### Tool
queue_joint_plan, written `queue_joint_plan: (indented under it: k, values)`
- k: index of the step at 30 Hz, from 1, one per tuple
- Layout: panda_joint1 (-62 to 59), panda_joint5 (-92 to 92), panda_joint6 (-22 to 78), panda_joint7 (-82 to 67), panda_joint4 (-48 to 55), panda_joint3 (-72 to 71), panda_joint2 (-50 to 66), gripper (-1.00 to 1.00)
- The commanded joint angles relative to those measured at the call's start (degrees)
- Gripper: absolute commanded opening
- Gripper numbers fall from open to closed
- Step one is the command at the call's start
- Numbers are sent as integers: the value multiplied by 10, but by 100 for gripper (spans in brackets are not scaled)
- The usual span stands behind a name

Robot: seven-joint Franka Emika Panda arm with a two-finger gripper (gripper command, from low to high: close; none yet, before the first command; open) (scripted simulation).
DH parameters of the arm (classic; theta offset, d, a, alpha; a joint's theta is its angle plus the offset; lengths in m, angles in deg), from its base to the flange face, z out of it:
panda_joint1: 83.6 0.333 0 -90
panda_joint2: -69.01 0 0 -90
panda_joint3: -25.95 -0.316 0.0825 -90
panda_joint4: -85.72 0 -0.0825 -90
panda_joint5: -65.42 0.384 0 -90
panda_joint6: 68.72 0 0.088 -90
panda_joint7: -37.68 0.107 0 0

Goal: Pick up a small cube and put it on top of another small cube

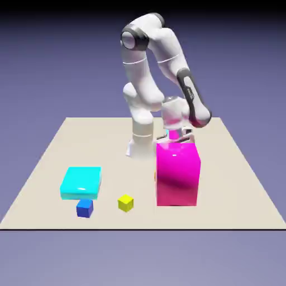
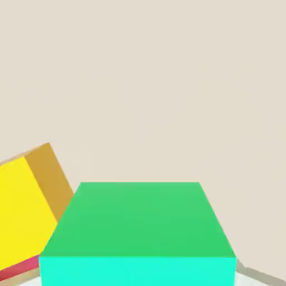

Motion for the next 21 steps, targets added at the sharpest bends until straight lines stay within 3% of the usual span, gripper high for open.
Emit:
queue_joint_plan:
  k: [1, 15, 18, 21]
  values:
    - [-21, 2, -5, 15, -1, -19, 1, -100]
    - [-303, 26, -86, 235, -12, -273, 7, -100]
    - [-311, 35, -100, 271, -22, -292, 2, -100]
    - [-259, 36, -42, 286, -20, -245, -61, -100]
